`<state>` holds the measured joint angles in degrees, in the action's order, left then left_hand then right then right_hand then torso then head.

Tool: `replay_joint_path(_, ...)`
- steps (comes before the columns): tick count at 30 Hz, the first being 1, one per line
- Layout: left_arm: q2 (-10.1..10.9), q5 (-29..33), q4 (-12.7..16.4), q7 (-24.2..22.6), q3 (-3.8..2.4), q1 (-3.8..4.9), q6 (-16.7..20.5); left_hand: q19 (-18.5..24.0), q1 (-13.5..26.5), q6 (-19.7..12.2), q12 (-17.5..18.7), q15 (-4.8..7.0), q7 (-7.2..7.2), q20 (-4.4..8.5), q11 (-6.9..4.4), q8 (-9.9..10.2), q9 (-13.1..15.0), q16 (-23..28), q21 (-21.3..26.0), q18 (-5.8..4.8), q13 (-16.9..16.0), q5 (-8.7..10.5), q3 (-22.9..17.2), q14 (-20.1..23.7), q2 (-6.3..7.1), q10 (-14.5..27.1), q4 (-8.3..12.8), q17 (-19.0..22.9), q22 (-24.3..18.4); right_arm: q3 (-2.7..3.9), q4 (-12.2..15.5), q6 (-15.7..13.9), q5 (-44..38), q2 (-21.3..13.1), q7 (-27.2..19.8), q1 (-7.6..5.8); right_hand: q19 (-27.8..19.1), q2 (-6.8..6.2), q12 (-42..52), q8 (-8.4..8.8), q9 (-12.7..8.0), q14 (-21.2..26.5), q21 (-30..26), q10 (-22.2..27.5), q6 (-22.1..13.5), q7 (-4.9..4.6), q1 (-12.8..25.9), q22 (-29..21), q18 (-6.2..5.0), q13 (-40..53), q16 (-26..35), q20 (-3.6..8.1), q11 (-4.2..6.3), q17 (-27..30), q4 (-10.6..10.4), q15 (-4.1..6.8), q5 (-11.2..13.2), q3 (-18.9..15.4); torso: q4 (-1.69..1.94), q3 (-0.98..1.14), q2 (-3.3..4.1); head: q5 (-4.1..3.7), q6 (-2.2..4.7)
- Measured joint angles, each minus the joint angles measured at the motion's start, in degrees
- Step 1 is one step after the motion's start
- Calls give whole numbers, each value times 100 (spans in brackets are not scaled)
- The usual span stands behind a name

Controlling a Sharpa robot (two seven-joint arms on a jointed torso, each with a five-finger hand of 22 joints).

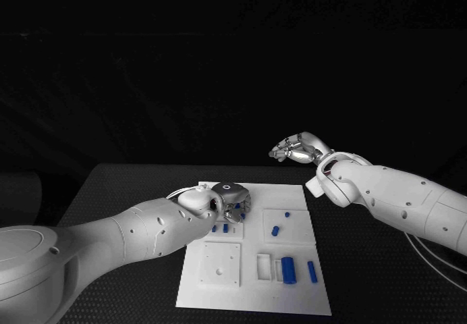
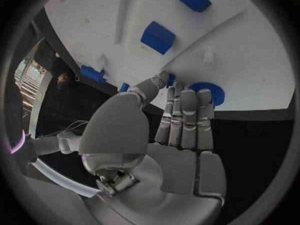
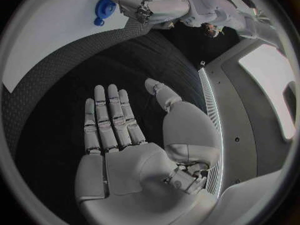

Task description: Assemble the parts on the task board

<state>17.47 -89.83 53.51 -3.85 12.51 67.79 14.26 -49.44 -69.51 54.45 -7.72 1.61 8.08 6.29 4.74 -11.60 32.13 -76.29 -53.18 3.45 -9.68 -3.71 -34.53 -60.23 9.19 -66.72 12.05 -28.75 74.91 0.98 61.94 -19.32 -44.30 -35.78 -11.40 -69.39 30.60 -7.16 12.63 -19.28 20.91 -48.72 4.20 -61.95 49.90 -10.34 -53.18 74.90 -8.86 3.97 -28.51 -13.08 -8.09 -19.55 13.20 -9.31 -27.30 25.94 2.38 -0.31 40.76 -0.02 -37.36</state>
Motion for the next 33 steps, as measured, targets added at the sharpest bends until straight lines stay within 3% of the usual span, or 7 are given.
replay_joint_path(15, -17, -54, -13, 35, -8, -14, -22, -35, -45, 183, -116, 34, -64, 26, -42, -89, -13, -120, -70, 22, -66, 0, 1, -50, -92, -223, 0, -14, 4, 0, -2, 0, 0, 1, 0, 0, 0, 0, 0, 0, 0, 0, 0, 0, 0, 0, 0, 0, 0, 0, 0, 0, 0, 0, 0, 0, 0, 0, 3, -1, -1, -14, -41)
replay_joint_path(20, -13, -80, -12, 45, -8, -17, -22, -167, -92, 433, -278, 171, -168, 40, -195, -233, 12, -225, -137, 61, -116, 4, -11, -189, -138, -532, 44, -27, 3, 0, -2, 0, 0, 4, 0, 0, 0, 0, 0, 0, 0, 0, 0, 0, 0, 0, 0, 0, 0, 0, 0, 0, 0, 0, 0, 0, 0, 0, 6, -2, -4, -14, -41)
replay_joint_path(33, 11, -147, 14, 62, -3, -40, 76, -323, -144, 655, -339, 278, -247, 106, -333, -354, 26, -225, -184, 61, -150, -55, -89, -437, -237, -692, 150, 55, 2, 0, -3, 0, 1, 4, -2, 0, 0, 0, -22, 0, 0, 0, 0, 0, 0, 0, 0, 0, 0, 0, 0, 0, 0, 0, 0, 0, 0, 0, 6, -5, -5, 1, -26)
